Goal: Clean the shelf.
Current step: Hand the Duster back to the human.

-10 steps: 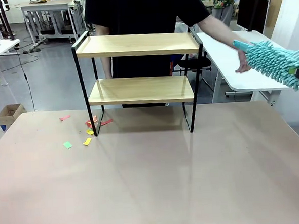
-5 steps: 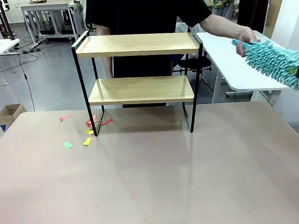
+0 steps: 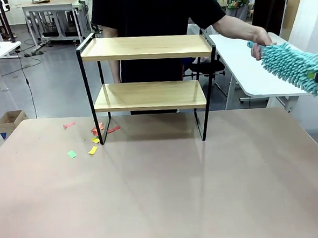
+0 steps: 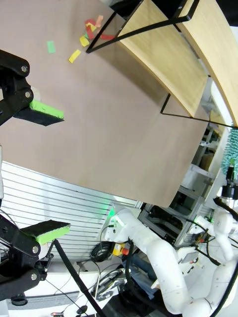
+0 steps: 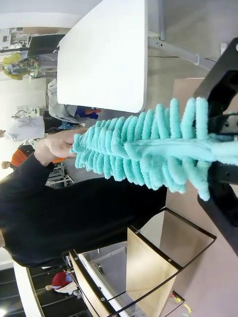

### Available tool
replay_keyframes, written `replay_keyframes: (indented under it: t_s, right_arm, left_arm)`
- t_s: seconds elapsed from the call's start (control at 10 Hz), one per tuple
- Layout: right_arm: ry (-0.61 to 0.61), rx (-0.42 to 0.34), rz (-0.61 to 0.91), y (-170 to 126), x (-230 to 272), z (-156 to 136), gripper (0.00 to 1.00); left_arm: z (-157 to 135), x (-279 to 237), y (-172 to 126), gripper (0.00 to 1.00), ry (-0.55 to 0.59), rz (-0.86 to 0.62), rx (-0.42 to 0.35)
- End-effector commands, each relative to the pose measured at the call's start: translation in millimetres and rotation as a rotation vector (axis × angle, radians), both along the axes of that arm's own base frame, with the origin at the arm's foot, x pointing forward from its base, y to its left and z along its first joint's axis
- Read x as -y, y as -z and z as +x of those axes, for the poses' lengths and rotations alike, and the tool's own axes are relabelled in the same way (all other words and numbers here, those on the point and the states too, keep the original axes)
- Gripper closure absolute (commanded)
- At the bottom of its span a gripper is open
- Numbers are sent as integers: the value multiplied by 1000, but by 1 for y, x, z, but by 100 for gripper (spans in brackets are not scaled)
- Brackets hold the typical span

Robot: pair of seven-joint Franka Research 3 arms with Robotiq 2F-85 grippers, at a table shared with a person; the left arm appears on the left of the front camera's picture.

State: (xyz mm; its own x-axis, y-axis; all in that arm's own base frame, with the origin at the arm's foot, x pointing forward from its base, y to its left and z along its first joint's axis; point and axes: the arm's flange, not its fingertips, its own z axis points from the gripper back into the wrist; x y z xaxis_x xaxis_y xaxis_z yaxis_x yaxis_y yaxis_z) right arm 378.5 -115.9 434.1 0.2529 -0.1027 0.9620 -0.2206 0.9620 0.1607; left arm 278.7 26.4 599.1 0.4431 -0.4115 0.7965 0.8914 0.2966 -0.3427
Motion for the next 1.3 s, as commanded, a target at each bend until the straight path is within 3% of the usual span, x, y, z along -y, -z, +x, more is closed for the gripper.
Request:
replay_keyframes:
  t_s: [0.0,0.1,0.2,0.3,0.4,0.7,0.9,1.2]
  right_arm:
    - [0,0,0,0,0,0,27]
    - [1,-6,0,-1,0,0,27]
    - [-3,-19,17,-2,1,0,0]
    - [-47,-58,90,-8,5,0,23]
    - [-65,-44,133,-27,9,-6,0]
    - [-35,95,297,-132,36,-27,0]
    - [3,175,510,-186,77,-38,0]
    - [61,232,673,-210,127,-50,0]
  left_arm:
    - [0,2,-4,0,1,-15,-3]
    - [0,2,-4,0,1,-15,-3]
    - [0,2,-4,0,1,-15,-3]
    - [0,2,-4,0,1,-15,-3]
    - [0,2,-4,0,1,-15,-3]
    - [0,2,-4,0,1,-15,-3]
    - [0,2,-4,0,1,-15,-3]
    - [0,2,-4,0,1,-15,-3]
